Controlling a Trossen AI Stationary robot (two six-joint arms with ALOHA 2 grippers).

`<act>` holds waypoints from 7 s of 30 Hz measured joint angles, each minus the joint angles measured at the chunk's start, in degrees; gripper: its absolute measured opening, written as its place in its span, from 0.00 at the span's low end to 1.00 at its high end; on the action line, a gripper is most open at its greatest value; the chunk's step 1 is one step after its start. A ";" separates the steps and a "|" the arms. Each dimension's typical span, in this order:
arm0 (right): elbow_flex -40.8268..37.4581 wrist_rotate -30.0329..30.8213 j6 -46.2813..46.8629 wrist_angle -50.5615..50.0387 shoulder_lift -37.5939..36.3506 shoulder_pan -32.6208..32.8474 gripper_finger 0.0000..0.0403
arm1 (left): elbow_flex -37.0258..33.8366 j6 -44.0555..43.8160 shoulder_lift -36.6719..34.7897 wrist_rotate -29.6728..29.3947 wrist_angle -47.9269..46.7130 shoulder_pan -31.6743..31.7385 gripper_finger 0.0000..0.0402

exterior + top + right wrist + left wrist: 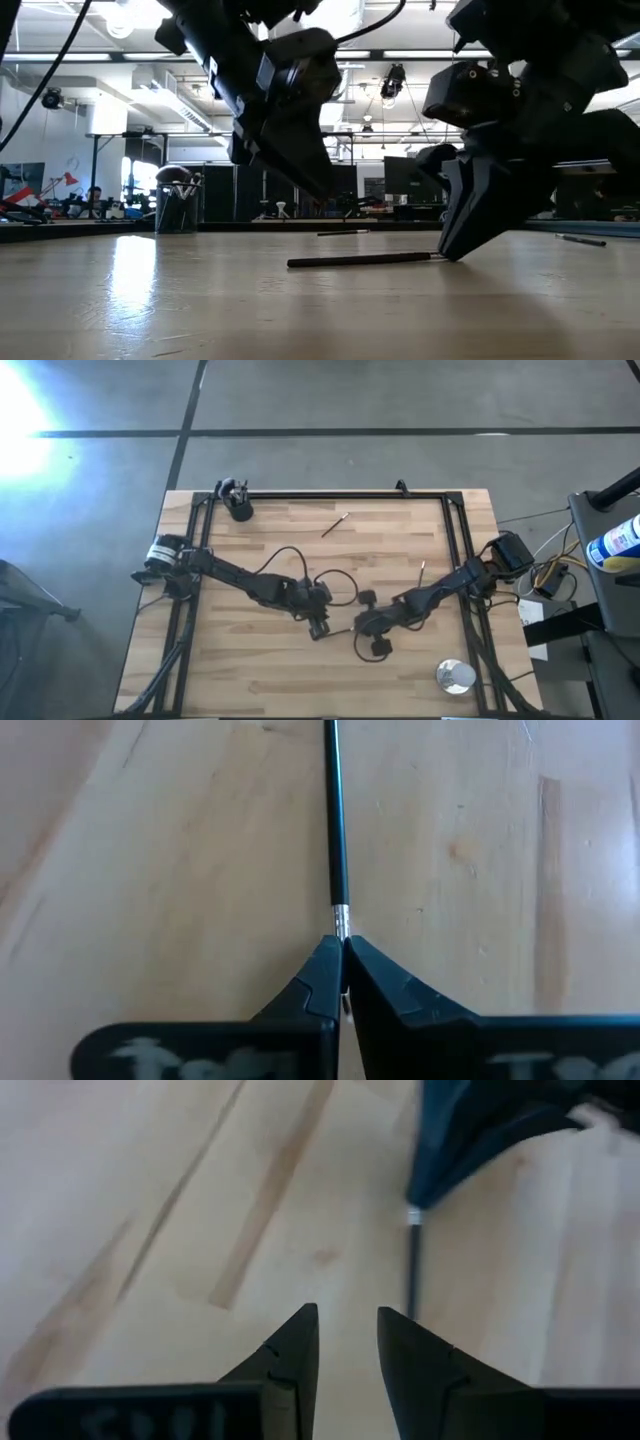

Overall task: Put items in baskets/containers
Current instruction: Put the liner brush into the holder

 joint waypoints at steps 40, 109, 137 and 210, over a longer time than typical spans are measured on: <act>13.08 5.91 -13.69 -12.31 -0.13 0.00 0.02 | 1.28 -1.16 3.04 4.46 4.28 -1.68 0.24; 3.02 -1.57 4.04 -3.61 -0.26 -1.68 0.28 | -1.15 0.66 8.68 -4.43 -4.13 -8.98 0.00; 3.14 -2.00 0.42 -2.50 2.37 -2.91 0.02 | -0.59 -0.96 4.53 -3.97 -4.79 -8.62 0.09; -20.50 19.78 3.12 54.65 -22.01 6.45 0.35 | -14.44 28.02 3.19 -20.19 61.73 -8.13 0.02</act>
